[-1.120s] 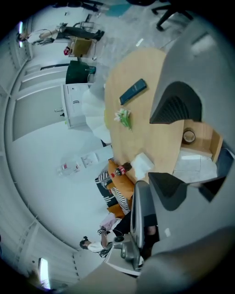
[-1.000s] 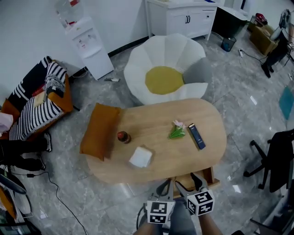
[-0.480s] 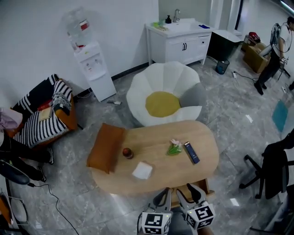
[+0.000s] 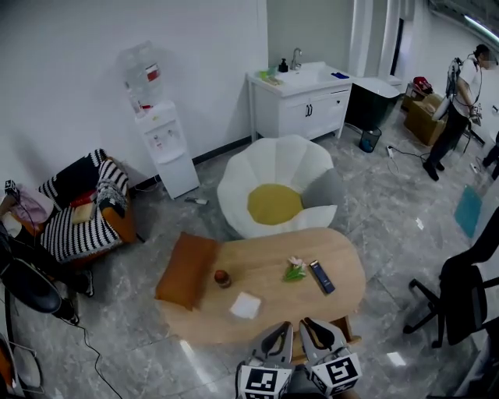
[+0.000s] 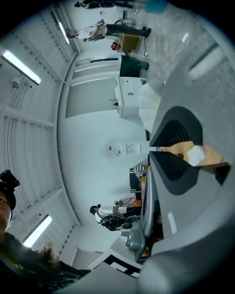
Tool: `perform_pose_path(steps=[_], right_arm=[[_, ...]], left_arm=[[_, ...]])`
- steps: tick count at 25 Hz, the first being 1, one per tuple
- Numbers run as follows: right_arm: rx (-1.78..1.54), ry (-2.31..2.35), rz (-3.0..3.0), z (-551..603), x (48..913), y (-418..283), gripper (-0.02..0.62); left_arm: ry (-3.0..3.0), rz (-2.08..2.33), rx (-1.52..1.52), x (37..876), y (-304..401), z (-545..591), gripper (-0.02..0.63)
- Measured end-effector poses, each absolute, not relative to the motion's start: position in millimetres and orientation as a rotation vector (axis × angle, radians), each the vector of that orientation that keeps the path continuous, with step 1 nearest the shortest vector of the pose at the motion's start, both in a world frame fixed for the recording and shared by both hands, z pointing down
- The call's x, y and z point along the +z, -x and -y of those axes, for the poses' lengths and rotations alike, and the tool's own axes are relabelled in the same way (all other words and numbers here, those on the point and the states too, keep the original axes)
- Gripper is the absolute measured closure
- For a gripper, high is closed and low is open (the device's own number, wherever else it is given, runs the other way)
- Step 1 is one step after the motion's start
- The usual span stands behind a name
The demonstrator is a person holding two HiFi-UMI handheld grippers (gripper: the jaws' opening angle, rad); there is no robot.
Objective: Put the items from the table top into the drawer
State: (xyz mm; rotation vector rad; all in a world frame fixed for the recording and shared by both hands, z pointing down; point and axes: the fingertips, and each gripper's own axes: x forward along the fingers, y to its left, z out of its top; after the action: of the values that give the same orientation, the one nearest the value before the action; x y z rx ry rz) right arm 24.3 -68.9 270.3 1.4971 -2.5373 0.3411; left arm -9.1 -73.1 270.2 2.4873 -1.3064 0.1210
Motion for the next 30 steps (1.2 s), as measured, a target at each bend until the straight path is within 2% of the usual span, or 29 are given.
perform_pose_path(steps=[3,30], right_arm=[[0.3,-1.508,2.54,66.4,259.9,-18.9,0.591],[0.218,-1.587,2.533,50.8,236.0,-17.3,0.594]], left_arm=[[-2.497,1.31,0.074,256.8,10.5,67.6,0.594],[-2.557,1.315,0.112,240.2,10.3,47.3,0.594]])
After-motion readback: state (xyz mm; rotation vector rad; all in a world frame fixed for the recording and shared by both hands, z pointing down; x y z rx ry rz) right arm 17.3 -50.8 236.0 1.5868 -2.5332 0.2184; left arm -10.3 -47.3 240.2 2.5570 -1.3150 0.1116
